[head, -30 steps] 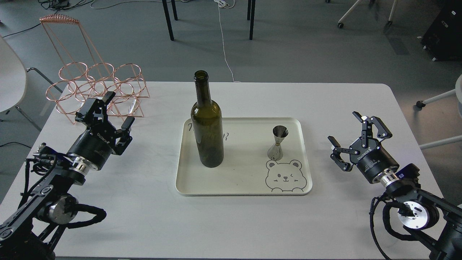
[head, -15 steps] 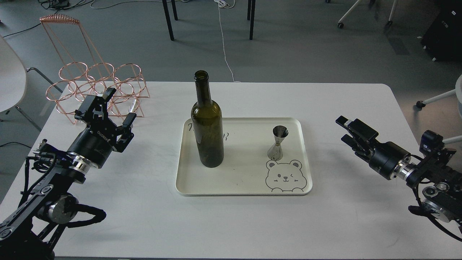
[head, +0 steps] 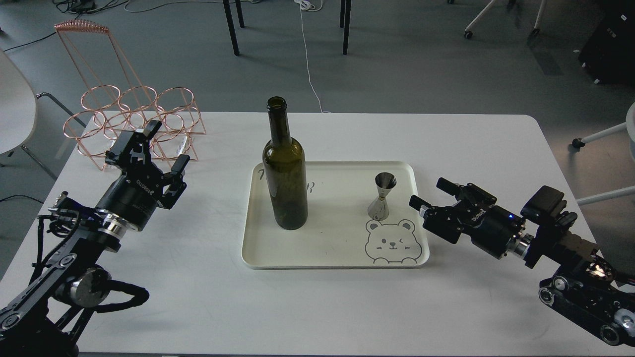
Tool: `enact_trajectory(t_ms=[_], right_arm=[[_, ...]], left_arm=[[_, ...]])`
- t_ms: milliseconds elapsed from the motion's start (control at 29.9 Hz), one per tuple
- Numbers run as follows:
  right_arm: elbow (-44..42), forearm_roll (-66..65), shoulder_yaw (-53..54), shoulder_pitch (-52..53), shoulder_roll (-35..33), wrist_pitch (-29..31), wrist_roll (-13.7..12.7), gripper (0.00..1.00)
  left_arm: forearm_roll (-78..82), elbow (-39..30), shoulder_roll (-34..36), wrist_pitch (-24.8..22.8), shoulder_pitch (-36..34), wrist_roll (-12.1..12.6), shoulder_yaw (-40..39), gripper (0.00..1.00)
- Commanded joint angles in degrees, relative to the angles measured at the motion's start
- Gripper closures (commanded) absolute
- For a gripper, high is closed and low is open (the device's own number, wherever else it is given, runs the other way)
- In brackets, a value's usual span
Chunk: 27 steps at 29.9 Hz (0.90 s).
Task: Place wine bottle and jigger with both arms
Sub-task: 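Grasp the metal jigger with the right gripper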
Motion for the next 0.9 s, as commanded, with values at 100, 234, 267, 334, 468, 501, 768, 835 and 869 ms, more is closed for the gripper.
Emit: enact_trajectory(t_ms=[100,234,267,334,468,501,768,835,869], right_arm=[[-10.4,-7.3,-1.4,2.6,7.9,-0.6,0.0,0.05],[-13.8,-7.4,-2.3,4.7,12.2,-0.6,0.0,0.08],[-14.6,-7.4,-2.3,5.2,12.8,-0.6,0.0,0.09],[-16.8,-7.4,-2.4,5.9,14.1,-0.6,0.0,0.1],[-19.0,-7.4,-2.7,6.7,16.1,-0.6,0.0,0.14],[-19.6,-7.4,-3.1,6.7,16.4,-0.6,0.0,0.19],[-22.3,-7.3,-3.6,7.6,16.6,-0.6,0.0,0.63],[-23.0,-7.3,-3.7,8.0,16.9,-0.6,0.0,0.63],[-23.0,-7.3,-3.7,8.1,17.1,-0.6,0.0,0.63]], left_arm=[[0.0,-0.8,0.1,0.0,0.0,0.0,-0.2,0.02],[0.0,-0.9,0.1,0.0,0.0,0.0,-0.3,0.02],[-0.1,-0.9,0.0,0.0,0.0,0.0,-0.3,0.02],[0.0,-0.9,0.0,0.0,0.0,0.0,-0.2,0.02],[0.0,-0.9,-0.6,0.0,0.0,0.0,-0.3,0.02],[0.0,-0.9,-0.7,0.0,-0.1,0.0,-0.3,0.02],[-0.1,-0.9,-0.9,0.0,-0.1,0.0,-0.2,0.02],[-0.1,-0.9,-0.9,0.0,0.0,0.0,-0.2,0.02],[-0.1,-0.9,-0.9,0.0,0.0,0.0,-0.2,0.02]])
